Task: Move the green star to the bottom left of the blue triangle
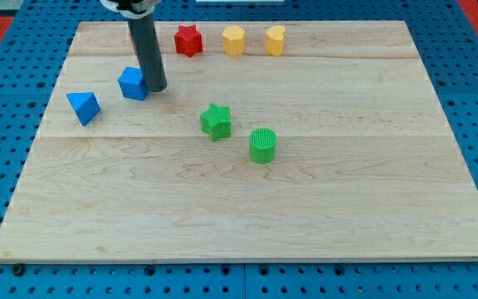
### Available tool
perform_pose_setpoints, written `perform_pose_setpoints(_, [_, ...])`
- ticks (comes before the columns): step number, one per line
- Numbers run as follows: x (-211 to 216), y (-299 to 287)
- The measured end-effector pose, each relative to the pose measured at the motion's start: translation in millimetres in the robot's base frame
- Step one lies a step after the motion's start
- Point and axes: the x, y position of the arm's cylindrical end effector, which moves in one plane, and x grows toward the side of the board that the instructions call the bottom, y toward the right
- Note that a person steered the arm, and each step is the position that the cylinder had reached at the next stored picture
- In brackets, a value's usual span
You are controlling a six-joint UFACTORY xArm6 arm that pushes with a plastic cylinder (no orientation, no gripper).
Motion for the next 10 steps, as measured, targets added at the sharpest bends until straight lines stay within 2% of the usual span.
perform_pose_setpoints(1, [-29.1, -35.8])
perform_pose_setpoints(2, [-41.4, -114.8])
perform_pose_setpoints(3, [-36.2, -172.1])
perform_pose_setpoints(4, [-1.2, -185.7])
perform_pose_setpoints(5, [34.3, -162.9])
perform_pose_setpoints(6, [41.5, -172.5])
perform_pose_setpoints(7, [43.5, -126.6])
perform_pose_setpoints(9, [60.7, -149.1])
perform_pose_setpoints(10, [71.0, -107.9])
